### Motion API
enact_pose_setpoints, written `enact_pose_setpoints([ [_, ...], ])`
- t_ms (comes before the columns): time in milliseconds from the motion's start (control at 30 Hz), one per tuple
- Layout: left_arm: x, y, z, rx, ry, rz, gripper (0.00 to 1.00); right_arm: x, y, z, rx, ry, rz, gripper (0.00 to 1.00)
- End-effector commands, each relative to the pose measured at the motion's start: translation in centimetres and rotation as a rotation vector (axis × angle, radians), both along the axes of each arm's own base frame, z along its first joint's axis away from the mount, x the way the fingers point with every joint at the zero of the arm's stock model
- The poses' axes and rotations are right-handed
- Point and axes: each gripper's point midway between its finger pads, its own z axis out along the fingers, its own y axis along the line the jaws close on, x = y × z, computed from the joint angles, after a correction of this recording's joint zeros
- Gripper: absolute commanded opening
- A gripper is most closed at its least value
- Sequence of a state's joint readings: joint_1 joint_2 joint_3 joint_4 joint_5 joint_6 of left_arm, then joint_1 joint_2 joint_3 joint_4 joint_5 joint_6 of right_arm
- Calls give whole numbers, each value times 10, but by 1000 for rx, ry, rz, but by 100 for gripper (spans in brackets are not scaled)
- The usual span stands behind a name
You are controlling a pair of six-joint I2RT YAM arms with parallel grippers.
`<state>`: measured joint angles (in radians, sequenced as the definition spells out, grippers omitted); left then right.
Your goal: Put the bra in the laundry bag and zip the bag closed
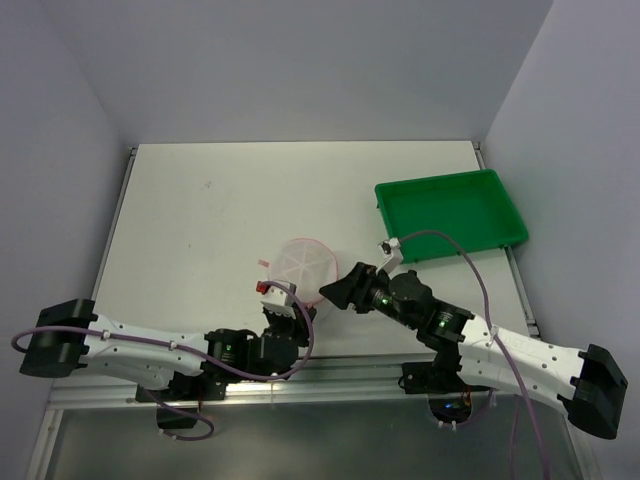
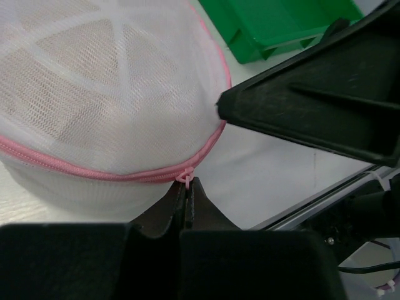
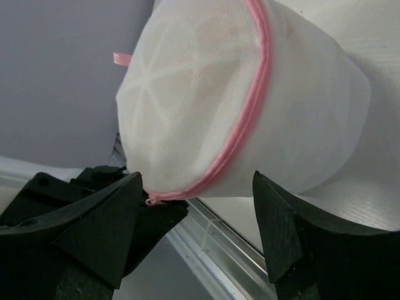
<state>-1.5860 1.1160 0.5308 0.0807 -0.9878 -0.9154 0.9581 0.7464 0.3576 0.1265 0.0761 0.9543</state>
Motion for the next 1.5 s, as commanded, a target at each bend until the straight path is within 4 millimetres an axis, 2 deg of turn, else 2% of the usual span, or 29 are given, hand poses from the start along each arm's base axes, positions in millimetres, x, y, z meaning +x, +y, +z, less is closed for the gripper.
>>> enact_pose_setpoints([
  [0,0,-21,29,-88,-23,-25,0,6,2,3,50,16,-58,77],
  [33,-1,-23,29,-88,-19,-35,0,6,5,2,45,21,-51,74],
  [67,-2,-24,28,-88,-16,-43,0,7,8,3,50,21,-47,63],
  [133,-2,-24,26,-80,-12,-46,0,6,15,9,77,13,-22,53],
  [167,-2,-24,25,-80,-8,-44,0,7,18,7,78,21,-17,35],
  [233,-3,-21,21,-71,-6,-44,0,9,20,4,78,25,-23,24],
  [267,-2,-20,21,-70,-5,-41,0,10,20,3,83,28,-28,14],
  [333,-2,-14,16,-47,-5,-37,0,11,19,-1,83,32,-40,3],
  [400,0,-6,14,-40,-2,-18,0,14,16,-3,67,31,-52,0],
  [433,0,2,5,-11,8,-7,0,15,15,-3,55,21,-47,0],
  [467,2,9,9,-22,10,8,0,22,9,-5,38,21,-67,0],
  [567,2,28,-1,-19,34,36,0,31,-1,0,31,-3,-64,0],
  [600,3,39,0,-19,38,48,0,43,-11,1,24,-9,-103,0],
  [700,5,63,-3,-33,57,84,0,54,-21,6,6,-42,-104,0],
  [733,6,70,-5,-47,67,100,0,64,-28,4,-23,-56,-118,0],
  [800,6,80,-2,-66,71,110,0,70,-25,11,-42,-62,-89,0],
  [867,7,82,4,-93,59,99,0,74,-21,11,-67,-63,-64,0],
  [900,6,78,8,-118,56,90,0,74,-16,17,-52,-69,-48,3],
  [1000,5,67,12,-115,44,67,0,69,-14,14,-36,-42,-42,51],
  [1033,5,61,15,-125,41,60,0,67,-16,17,-22,-41,-60,70],
  [1067,5,55,10,-98,37,57,0,59,-13,16,-17,-35,-51,76],
  [1133,4,40,14,-94,26,38,0,47,-17,12,9,-26,-77,80],
  [1167,3,35,14,-89,23,33,0,32,-14,0,-4,-5,-54,80],
  [1233,4,27,19,-79,11,27,0,18,-15,5,39,-6,-65,81],
  [1267,3,18,22,-97,7,23,0,14,-17,2,43,-2,-84,81],
  [1300,3,14,26,-108,5,18,0,-1,-15,-4,60,2,-51,81],
  [1367,2,4,29,-116,-7,-3,0,-10,-15,-11,97,32,-51,81],
  [1467,1,-6,31,-109,-13,-18,0,-17,-11,2,134,23,-34,80],
])
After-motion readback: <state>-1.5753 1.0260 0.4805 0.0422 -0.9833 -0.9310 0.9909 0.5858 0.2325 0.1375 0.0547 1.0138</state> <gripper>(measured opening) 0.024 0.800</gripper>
